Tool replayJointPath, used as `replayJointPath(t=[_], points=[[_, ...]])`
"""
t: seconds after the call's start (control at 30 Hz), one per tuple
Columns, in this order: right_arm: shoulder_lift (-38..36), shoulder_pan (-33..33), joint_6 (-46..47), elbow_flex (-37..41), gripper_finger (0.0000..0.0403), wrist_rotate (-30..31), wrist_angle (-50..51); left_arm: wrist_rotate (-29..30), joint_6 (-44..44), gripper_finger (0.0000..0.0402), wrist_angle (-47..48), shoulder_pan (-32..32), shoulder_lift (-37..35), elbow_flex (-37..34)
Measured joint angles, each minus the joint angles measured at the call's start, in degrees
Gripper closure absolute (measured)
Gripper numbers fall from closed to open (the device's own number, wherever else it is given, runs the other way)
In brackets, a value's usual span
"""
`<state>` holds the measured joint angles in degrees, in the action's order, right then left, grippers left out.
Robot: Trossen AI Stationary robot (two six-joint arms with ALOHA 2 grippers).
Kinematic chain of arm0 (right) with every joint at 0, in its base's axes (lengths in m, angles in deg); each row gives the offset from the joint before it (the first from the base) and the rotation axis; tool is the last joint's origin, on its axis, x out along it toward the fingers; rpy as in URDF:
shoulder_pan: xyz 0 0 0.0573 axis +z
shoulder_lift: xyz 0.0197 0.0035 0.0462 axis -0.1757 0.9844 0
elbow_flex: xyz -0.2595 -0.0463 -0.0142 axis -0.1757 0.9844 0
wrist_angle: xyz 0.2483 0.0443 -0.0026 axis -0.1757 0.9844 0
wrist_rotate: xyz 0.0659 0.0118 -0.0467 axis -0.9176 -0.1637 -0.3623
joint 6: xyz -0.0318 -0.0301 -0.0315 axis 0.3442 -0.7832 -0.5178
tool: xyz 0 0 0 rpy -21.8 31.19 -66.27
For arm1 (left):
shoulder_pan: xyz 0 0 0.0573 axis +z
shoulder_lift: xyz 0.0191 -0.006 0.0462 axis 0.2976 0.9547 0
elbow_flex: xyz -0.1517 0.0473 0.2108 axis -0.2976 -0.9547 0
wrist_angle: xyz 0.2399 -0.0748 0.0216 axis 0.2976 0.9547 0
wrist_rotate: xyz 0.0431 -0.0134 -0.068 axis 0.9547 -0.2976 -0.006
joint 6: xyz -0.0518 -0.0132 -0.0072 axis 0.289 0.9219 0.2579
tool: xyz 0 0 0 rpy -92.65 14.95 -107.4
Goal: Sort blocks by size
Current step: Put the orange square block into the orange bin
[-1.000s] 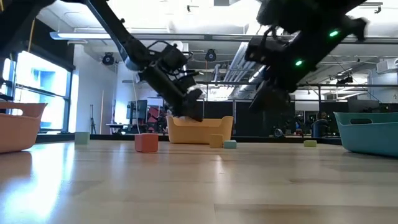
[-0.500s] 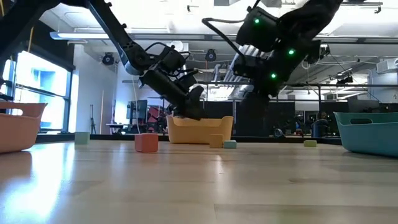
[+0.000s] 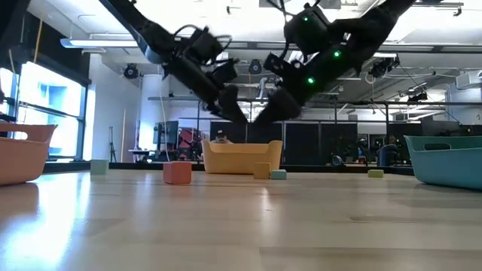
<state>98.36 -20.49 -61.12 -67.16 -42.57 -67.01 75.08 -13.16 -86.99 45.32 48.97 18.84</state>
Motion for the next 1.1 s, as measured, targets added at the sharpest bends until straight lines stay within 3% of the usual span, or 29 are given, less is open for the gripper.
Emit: replayJointPath(t=[0.1, 0.23, 0.37, 0.63, 0.87, 1.1], points=[[0.00, -2.06, -0.96, 0.00, 0.0215, -4.83, -3.39, 5.94, 0.22, 0.0194, 1.41, -4.43, -1.13, -1.15], [0.00, -4.56, -2.85, 0.00, 0.0215, -2.94, -0.19, 16.43, 6.51, 0.0207, 2.77, -8.45, -4.18, -6.85], [0.00, -6.62, -3.54, 0.00, 0.0215, -1.75, 3.50, 21.39, 13.98, 0.0217, 2.14, -11.79, -9.56, -15.26], [0.00, -7.17, -4.17, 0.00, 0.0215, -3.83, 8.44, 24.50, 21.85, 0.0228, 0.66, -20.94, -21.33, -27.58], [0.02, -8.02, -6.38, 0.00, 0.0215, -3.83, 11.21, 27.04, 26.12, 0.0231, -0.95, -27.99, -20.51, -31.46], [0.02, -6.86, -1.80, 0.00, 0.0215, -4.10, 11.58, 23.51, 29.33, 0.0219, -3.92, -28.80, -18.78, -31.96]])
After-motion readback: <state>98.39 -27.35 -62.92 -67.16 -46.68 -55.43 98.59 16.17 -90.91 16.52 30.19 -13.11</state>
